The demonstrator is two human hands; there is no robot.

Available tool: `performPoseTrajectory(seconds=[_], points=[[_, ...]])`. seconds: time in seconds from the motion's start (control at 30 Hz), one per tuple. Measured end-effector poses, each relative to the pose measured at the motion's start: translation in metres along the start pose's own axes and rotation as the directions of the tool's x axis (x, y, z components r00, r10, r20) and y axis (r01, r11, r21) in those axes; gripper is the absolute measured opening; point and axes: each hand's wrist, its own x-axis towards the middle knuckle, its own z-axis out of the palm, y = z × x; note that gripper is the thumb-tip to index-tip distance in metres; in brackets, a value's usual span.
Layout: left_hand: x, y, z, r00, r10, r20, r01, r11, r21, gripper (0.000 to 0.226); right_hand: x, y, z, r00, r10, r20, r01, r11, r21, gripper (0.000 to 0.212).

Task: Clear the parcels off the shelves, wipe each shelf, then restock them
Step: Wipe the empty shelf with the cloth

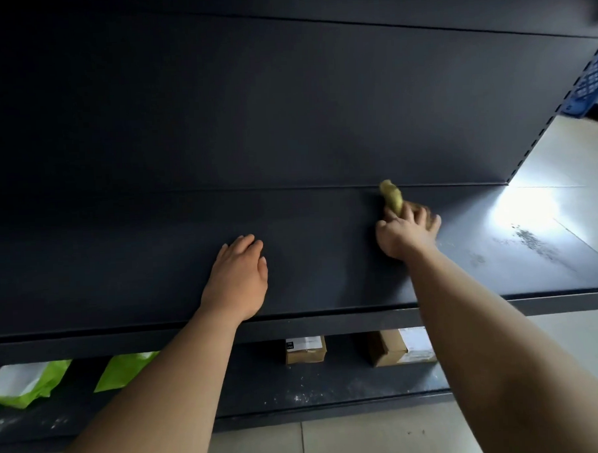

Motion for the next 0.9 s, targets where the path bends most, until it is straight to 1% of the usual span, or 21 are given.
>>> performPoseTrajectory(seconds=[0.1,0.2,0.27,0.37,0.5,0.57,0.6,0.67,0.73,0.8,0.87,0.9], points=[[-0.001,0.001,-0.001,1.0,-0.004,0.008,0.004,1.0,0.004,0.045,-0.016,0.029,0.004,0.99,0.138,0.011,-0.139,0.989,0.042,0.057],[-0.001,0.003,-0.003,1.0,-0.003,0.03,0.002,1.0,0.012,0.045,-0.04,0.036,0.004,0.967,0.256,0.015,-0.257,0.965,0.05,0.058],[-0.002,0.004,-0.003,0.999,-0.006,0.044,0.005,1.0,0.024,0.046,-0.056,0.028,0.004,0.959,0.284,0.024,-0.285,0.956,0.073,0.058],[-0.002,0.004,-0.003,0.999,-0.012,0.047,0.011,1.0,0.026,0.046,-0.076,-0.001,0.009,0.972,0.234,0.024,-0.236,0.967,0.099,0.059],[-0.002,0.004,-0.002,1.0,0.0,0.025,-0.001,1.0,0.026,0.045,-0.104,-0.055,0.021,0.999,0.052,-0.004,-0.052,0.993,0.108,0.062],[-0.002,0.004,-0.002,1.0,-0.003,0.024,0.002,1.0,0.016,0.044,-0.112,-0.059,0.024,0.999,-0.022,-0.023,0.024,0.992,0.121,0.062],[-0.002,0.004,-0.002,1.0,-0.001,0.027,0.001,1.0,0.016,0.044,-0.113,-0.051,0.023,0.999,-0.032,-0.037,0.036,0.992,0.122,0.061],[-0.003,0.005,-0.003,1.0,0.001,0.031,-0.002,1.0,0.019,0.045,-0.113,-0.021,0.02,0.998,0.013,-0.064,-0.005,0.993,0.116,0.058],[-0.004,0.006,-0.005,0.999,0.009,0.04,-0.009,1.0,0.012,0.045,-0.114,0.012,0.017,0.99,0.122,-0.067,-0.113,0.985,0.132,0.054],[-0.005,0.006,-0.006,0.999,0.014,0.043,-0.015,1.0,0.011,0.045,-0.118,0.031,0.017,0.979,0.187,-0.078,-0.175,0.974,0.144,0.052],[-0.005,0.006,-0.007,0.999,0.016,0.032,-0.016,1.0,0.002,0.044,-0.125,0.029,0.021,0.978,0.182,-0.1,-0.166,0.976,0.144,0.052],[-0.005,0.007,-0.006,1.0,0.011,0.024,-0.011,1.0,-0.01,0.042,-0.129,0.022,0.023,0.983,0.152,-0.104,-0.136,0.98,0.143,0.053]])
